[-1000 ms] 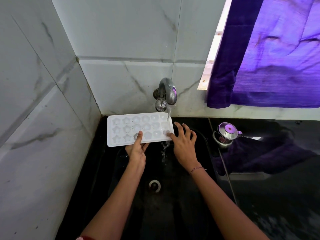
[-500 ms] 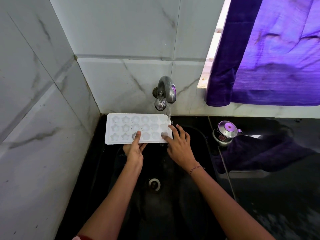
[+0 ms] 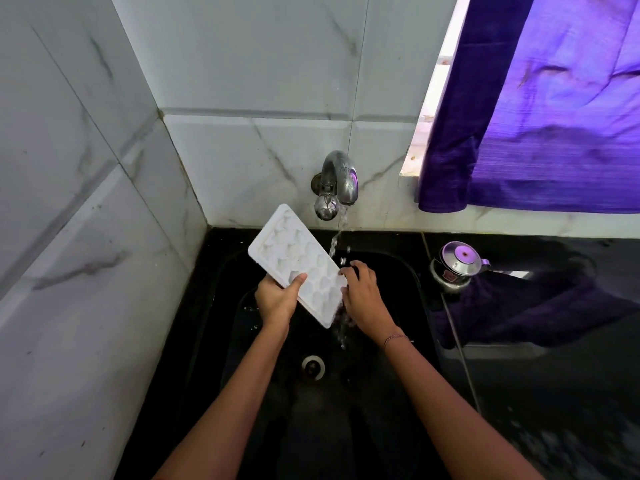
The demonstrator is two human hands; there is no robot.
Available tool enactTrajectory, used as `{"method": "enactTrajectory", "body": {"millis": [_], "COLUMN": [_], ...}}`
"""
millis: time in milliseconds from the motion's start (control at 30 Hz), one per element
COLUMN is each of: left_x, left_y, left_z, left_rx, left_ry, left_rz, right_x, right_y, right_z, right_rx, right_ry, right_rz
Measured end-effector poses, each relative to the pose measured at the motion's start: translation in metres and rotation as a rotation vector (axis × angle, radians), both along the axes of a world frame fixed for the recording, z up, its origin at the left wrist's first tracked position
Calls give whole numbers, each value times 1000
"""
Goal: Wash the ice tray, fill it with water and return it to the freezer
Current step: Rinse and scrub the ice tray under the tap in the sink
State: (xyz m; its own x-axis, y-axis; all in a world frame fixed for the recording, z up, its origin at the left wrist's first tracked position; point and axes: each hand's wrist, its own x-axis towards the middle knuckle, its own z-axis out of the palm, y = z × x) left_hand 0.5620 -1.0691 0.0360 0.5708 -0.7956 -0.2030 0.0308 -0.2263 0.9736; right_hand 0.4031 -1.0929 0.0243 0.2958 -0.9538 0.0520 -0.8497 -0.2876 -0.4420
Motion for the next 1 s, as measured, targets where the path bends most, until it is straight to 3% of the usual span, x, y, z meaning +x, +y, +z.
{"method": "enactTrajectory", "body": {"millis": [67,200,400,500,667,733,867,1000], "left_x": [3,10,12,5,-7,-5,-2,-2], "left_y": [0,0,1,8,22,21,18,15], "left_z": [3,6,2,-4,-10,-10,-5,-2], "left_rx": [18,31,-11,-15,41,34,-1,-37], "left_ry": [38,293,576,643,671,661,612,605], "left_rz": [-35,-54,8,-68,-217,-201,-216,-211], "right_x": [-2,-8,-6,-3,2,0,-9,-10], "right_y": [-4,-6,-9,-9,-1,2,-2,-6], "right_z": [4,13,13,19,21,22,25,27], "right_rx": [125,276,180,115,100,96,-153,-202], "right_ry": [-124,-264,-393,-475,-452,-374,93,204], "right_rz": [-9,22,-39,-131,-136,-86,18,69]}}
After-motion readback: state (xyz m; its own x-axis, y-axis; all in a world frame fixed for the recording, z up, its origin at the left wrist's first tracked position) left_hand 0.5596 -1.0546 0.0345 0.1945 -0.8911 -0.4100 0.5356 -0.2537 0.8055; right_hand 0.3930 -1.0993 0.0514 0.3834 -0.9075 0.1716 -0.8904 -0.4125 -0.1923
